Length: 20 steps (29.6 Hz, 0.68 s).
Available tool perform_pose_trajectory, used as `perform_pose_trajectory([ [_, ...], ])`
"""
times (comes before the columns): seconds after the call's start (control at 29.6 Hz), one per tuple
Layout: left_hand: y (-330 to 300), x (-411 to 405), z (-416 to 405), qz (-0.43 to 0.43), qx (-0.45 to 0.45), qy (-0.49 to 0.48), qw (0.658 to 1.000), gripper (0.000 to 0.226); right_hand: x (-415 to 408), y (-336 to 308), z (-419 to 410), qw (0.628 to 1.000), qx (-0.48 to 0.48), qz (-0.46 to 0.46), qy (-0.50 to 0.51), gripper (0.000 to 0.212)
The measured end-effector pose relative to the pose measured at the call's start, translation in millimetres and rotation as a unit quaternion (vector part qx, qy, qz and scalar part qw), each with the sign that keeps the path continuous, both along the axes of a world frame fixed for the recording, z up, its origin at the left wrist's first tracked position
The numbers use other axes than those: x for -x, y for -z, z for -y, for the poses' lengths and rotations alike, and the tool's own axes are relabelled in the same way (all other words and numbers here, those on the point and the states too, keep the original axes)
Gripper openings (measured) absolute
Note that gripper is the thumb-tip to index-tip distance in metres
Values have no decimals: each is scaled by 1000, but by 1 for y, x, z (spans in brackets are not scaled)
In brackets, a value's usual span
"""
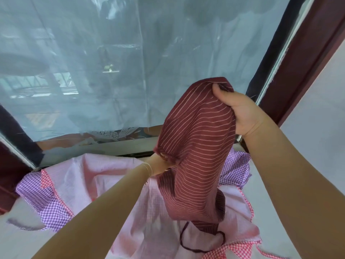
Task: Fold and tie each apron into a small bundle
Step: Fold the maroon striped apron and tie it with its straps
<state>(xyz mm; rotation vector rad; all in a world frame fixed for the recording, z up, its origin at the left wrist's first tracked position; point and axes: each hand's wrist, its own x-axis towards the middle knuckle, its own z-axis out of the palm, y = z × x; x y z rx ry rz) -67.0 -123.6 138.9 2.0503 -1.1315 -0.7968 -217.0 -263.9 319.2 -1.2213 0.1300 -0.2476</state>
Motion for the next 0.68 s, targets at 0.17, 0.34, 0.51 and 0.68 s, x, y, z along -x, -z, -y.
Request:
perform_pose_trajectory([
  [0.17,1,-32,-24,-30,42,-210,976,21,11,1,44,985,158,-72,23,51],
  [0.34,-34,-93,-61,109,79,-312,941,9,-8,30,71,820,480,-298,93,19],
  [0.51,-102,-117,-74,197,255,-389,863,12,-45,46,73,753,523,-154,368,22],
  [0.68,-159,-115,-100,292,329,-350,827,24,-55,37,77,759,454,40,464,24],
])
